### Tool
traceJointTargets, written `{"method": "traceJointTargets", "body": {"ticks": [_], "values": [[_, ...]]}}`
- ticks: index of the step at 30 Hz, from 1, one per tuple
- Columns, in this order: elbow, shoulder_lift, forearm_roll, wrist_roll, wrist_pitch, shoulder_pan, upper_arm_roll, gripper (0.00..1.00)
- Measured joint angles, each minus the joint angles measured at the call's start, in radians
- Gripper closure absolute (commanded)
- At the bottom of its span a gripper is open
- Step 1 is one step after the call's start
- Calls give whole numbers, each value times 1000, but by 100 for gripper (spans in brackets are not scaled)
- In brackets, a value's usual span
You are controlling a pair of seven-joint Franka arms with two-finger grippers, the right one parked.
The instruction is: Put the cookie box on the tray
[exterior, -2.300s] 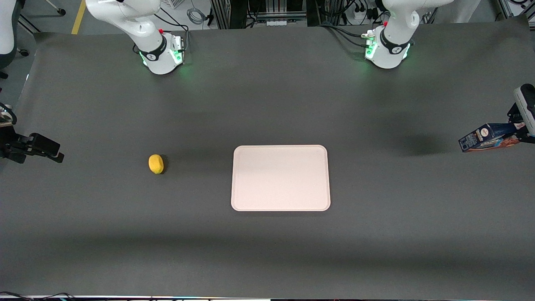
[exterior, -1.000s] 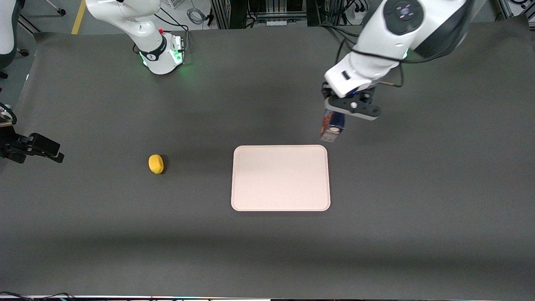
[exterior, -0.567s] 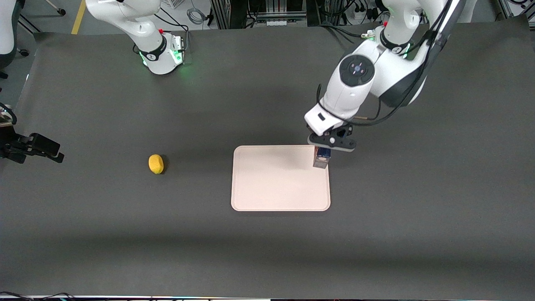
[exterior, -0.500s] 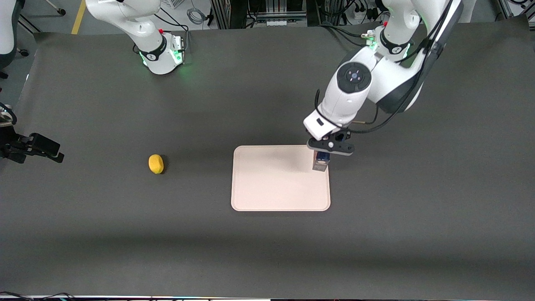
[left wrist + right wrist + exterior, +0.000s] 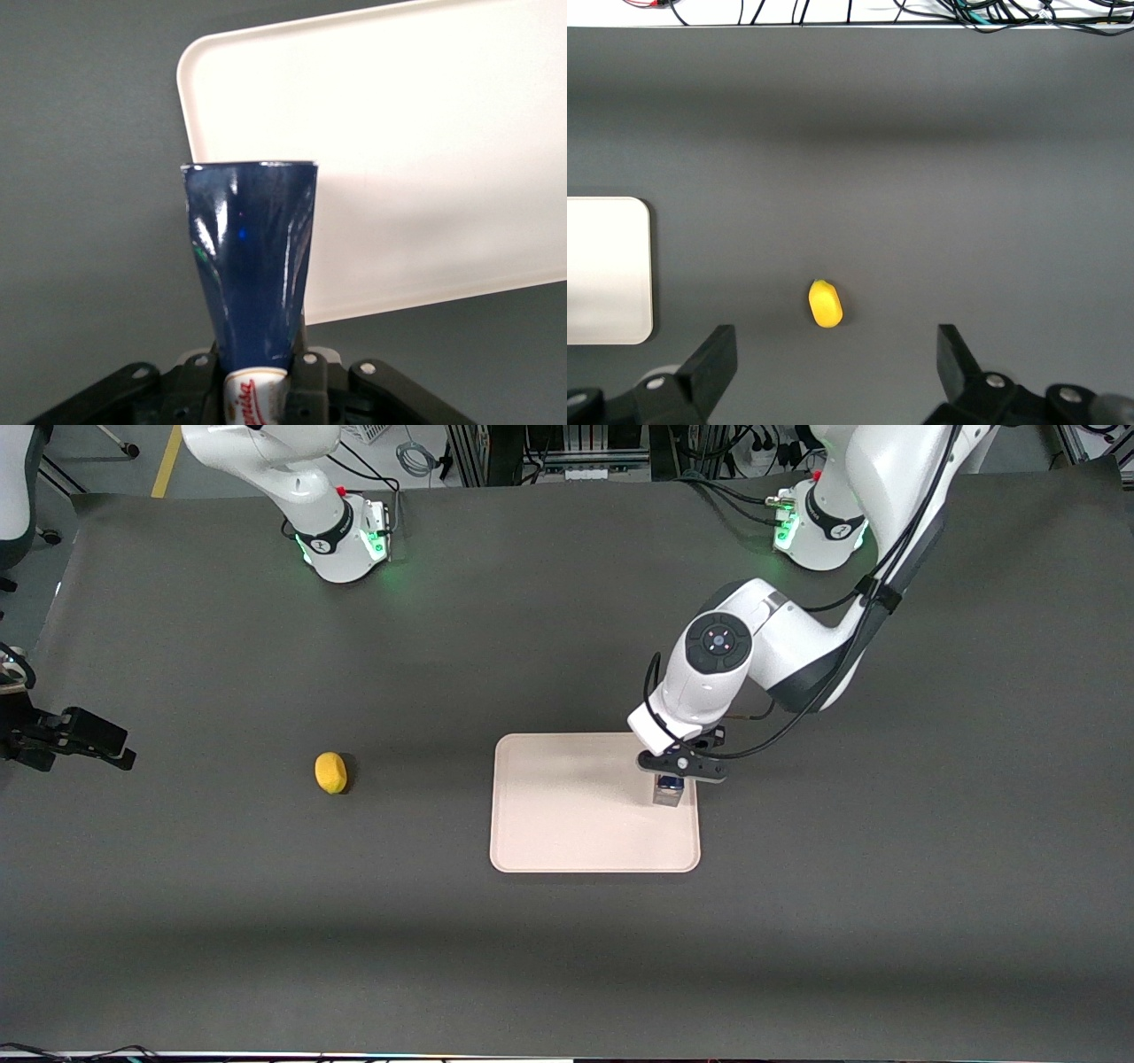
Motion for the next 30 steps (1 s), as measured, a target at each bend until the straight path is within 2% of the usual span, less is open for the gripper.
{"method": "traceJointTargets", "body": {"ticks": [8,30], "values": [[51,76,39,-5,0,1,5,74],[108,110,39,-117,-1,4,39,74]]}}
